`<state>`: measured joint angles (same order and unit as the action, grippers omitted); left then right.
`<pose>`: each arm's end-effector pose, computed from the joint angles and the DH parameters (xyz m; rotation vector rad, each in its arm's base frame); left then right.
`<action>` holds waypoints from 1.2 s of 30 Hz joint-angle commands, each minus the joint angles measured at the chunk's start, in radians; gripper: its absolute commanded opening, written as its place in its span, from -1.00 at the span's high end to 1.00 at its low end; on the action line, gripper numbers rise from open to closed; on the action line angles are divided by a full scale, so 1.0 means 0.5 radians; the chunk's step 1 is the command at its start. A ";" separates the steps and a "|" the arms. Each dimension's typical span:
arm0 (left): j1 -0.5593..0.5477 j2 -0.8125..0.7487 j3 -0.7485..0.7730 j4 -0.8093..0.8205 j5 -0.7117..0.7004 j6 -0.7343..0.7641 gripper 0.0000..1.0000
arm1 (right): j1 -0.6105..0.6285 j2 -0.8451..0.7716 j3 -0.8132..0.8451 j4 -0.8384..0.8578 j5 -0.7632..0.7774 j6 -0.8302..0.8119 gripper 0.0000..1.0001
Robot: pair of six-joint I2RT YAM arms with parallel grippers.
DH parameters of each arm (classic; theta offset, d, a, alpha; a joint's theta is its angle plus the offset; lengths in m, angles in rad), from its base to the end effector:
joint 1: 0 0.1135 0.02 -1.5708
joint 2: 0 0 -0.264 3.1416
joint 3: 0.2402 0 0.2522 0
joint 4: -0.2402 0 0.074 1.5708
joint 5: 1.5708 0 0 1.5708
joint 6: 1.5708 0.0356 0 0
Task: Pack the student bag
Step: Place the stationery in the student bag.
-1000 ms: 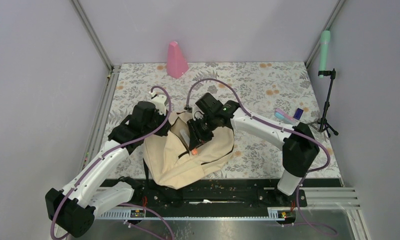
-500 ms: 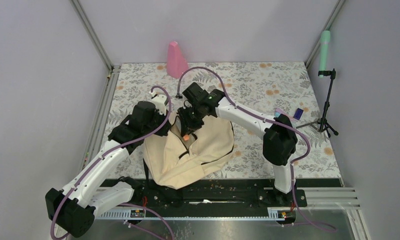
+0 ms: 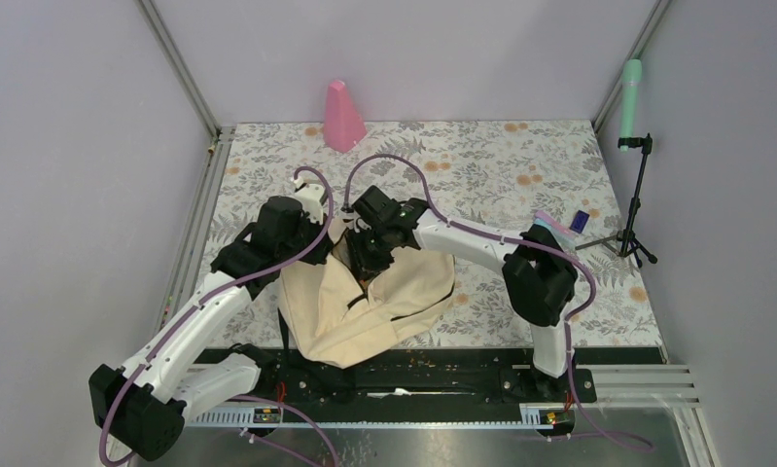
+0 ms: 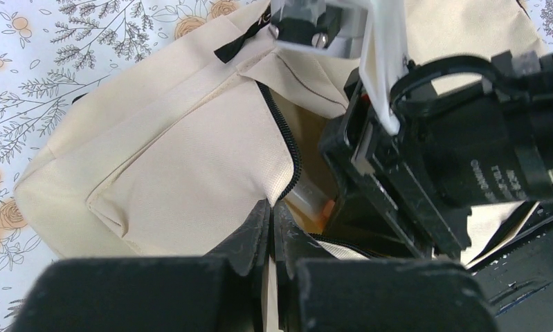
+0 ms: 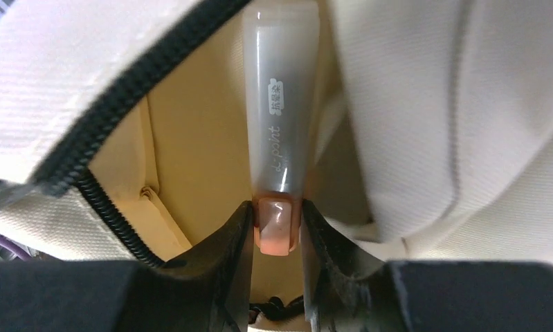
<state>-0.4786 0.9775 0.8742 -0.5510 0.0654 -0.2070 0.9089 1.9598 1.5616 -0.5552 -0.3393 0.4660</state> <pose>0.1846 -0.0984 0.3001 0.3422 2.2349 -0.4445 0.2558 0.3476 0.2304 -0.7449 2.6300 0.9137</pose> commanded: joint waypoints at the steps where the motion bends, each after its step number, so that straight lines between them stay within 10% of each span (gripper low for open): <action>1: 0.018 -0.005 0.034 0.130 0.006 0.018 1.00 | 0.052 -0.178 -0.035 0.175 0.053 0.041 0.76; 12: 0.021 -0.013 0.035 0.130 0.002 0.018 1.00 | 0.056 -0.296 -0.131 0.255 0.120 -0.006 -0.14; 36: 0.040 -0.006 0.048 0.094 -0.105 0.029 1.00 | -0.109 -1.057 -0.624 0.196 0.691 -0.335 -0.30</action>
<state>-0.4713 0.9764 0.8742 -0.5514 0.0639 -0.2070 0.9215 1.5219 1.3018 -0.4362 -0.0795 0.3573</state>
